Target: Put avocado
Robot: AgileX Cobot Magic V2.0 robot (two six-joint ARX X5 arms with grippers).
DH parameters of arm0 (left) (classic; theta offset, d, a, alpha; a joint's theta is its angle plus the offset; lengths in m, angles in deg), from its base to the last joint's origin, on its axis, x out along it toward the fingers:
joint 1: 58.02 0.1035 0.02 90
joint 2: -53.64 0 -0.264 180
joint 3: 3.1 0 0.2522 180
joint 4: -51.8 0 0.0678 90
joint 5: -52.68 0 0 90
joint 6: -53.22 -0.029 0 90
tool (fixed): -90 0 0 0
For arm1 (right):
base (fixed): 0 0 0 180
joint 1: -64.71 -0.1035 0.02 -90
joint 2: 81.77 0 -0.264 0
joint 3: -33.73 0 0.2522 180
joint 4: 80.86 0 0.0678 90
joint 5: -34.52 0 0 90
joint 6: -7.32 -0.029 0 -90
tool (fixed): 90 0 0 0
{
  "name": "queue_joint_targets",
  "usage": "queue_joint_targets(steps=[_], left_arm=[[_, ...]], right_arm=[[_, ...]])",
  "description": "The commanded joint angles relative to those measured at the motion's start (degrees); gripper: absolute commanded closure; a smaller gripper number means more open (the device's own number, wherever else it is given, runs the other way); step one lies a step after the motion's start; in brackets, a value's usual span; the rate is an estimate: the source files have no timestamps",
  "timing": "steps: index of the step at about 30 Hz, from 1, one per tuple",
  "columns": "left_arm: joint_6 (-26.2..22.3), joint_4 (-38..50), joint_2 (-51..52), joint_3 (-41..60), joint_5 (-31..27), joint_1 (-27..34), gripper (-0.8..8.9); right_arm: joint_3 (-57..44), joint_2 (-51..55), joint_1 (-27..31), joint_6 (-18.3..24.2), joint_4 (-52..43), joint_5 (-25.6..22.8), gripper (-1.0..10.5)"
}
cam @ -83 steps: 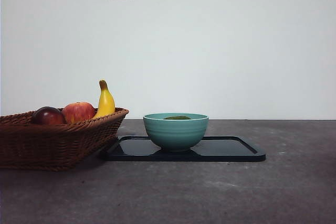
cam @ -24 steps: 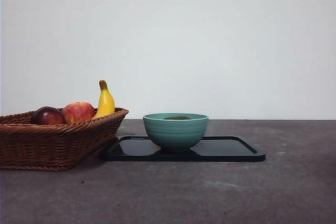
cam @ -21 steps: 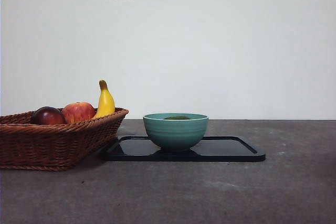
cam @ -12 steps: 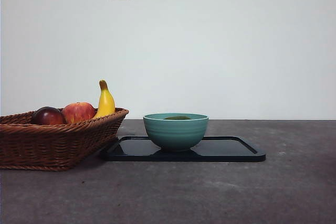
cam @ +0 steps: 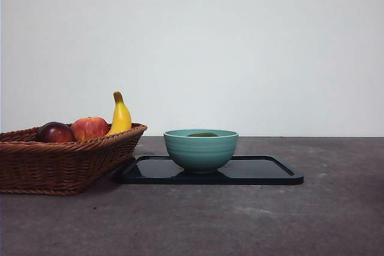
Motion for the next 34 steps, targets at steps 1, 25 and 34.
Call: queue_joint_targets(steps=[1,25,34], left_arm=[[0.57,-0.42,0.11,1.18,-0.07,0.09,8.07],[0.57,-0.39,0.11,1.18,-0.07,0.09,8.07],[0.57,-0.42,0.11,1.18,-0.07,0.09,8.07]], right_arm=[[0.2,-0.33,-0.39,-0.57,-0.57,0.02,9.4],[-10.29,14.36,25.86,5.18,-23.08,-0.07,9.4],[-33.24,29.79,37.13,5.44,-44.94,-3.52,9.4]])
